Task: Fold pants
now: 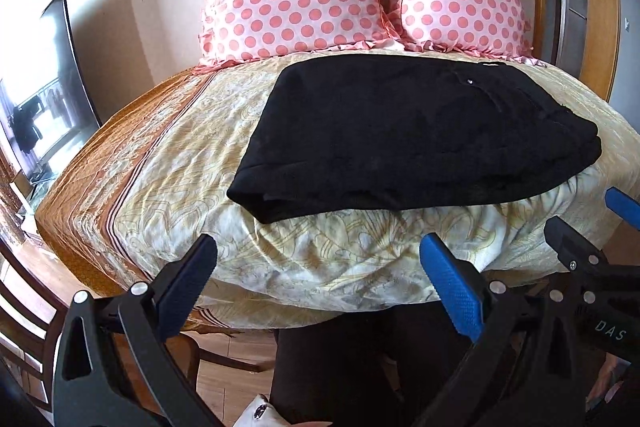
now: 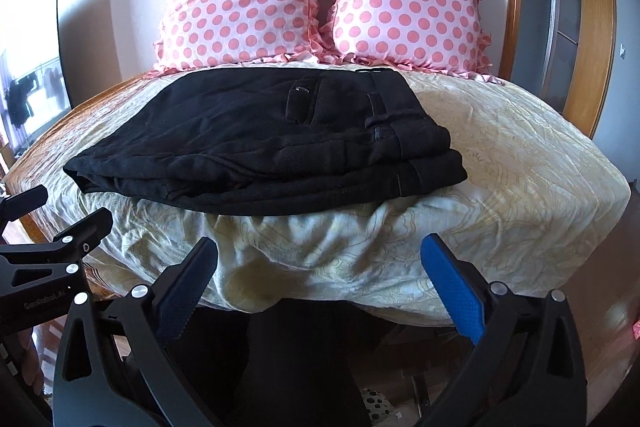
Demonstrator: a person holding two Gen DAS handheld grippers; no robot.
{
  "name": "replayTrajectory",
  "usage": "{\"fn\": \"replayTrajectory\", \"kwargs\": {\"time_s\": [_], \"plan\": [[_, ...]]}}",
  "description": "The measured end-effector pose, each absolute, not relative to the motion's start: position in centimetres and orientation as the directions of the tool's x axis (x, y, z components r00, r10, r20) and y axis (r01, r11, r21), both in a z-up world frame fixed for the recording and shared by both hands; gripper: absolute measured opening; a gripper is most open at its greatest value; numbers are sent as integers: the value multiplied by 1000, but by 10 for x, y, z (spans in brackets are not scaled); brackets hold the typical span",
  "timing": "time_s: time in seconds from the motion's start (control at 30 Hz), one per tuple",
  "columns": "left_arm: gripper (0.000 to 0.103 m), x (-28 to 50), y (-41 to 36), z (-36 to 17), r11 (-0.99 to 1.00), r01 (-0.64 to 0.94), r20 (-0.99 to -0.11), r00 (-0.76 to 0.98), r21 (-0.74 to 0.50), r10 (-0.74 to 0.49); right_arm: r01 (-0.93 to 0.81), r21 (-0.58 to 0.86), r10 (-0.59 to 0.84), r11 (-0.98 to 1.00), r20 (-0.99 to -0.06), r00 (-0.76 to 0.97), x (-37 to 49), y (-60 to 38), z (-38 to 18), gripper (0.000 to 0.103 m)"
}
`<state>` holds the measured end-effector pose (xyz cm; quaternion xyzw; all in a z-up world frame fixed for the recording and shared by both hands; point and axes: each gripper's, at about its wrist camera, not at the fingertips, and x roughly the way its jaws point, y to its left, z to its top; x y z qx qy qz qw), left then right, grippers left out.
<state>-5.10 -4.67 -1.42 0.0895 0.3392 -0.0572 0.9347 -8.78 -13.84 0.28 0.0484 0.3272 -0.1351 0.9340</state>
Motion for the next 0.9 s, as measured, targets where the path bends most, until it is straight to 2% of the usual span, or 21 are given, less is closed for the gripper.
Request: {"fn": "replayTrajectory", "kwargs": {"time_s": [0.9], "plan": [[101,-43,-52,-25,969,215,-690,720,125,-71,282,8,-206,959,-663,720,-80,-144,-9,102]]}}
